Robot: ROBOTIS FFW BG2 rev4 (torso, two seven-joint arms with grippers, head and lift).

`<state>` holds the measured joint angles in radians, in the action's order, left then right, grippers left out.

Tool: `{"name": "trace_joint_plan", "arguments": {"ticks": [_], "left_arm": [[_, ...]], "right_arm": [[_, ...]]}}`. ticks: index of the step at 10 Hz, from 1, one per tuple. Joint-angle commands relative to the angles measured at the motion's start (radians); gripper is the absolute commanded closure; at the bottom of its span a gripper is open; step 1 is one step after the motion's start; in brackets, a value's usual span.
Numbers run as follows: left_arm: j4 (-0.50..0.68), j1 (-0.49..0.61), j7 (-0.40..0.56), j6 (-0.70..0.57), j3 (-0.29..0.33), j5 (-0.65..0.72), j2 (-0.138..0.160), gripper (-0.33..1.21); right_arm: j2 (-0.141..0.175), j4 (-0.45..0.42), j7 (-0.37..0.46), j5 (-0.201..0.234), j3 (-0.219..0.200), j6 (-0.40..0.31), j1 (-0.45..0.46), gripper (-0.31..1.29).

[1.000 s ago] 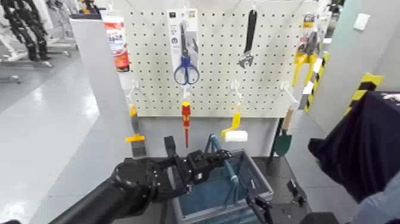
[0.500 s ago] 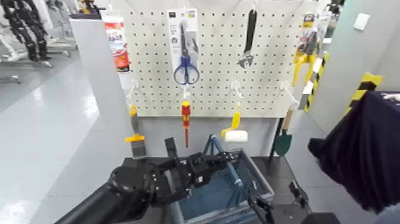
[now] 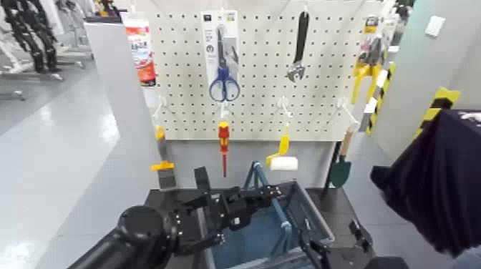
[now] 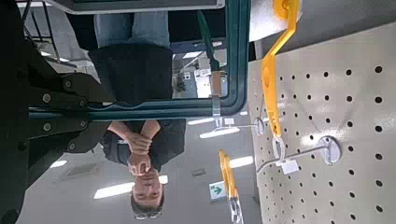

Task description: Grasp the handle of the crate.

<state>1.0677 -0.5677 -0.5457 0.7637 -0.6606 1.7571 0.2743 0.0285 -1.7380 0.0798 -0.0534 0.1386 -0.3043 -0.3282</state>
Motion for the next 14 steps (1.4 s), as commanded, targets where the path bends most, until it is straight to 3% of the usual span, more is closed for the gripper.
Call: {"name": "trace_joint_plan", "arguments": {"ticks": [1,5,8,11,14], "left_arm": [[0.089,0.052,0.024,0.020,0.047,-0.004,0.020,1.18],[0.324,0.189,0.141,0.062,0.145,0.007,0.063,1.18],[0.416,0.290,0.233,0.072,0.199,0.074,0.089,1.18],[0.503,0.387,0.296,0.095,0.276,0.107,0.092,1.18],[0.518,0.400,0.302,0.101,0.280,0.125,0.095,1.18]], "right_arm": [[-0.001,0.000,0.002,0.001,-0.002,0.004,-0.002,0.14],[-0.002,-0.002,0.003,0.003,-0.007,0.004,-0.005,0.14],[-0.002,-0.003,0.003,0.012,-0.007,0.004,-0.006,0.14],[-0.007,-0.002,0.003,0.014,-0.005,0.011,-0.006,0.14],[-0.002,-0.003,0.006,0.012,-0.002,0.027,-0.003,0.14]]}}
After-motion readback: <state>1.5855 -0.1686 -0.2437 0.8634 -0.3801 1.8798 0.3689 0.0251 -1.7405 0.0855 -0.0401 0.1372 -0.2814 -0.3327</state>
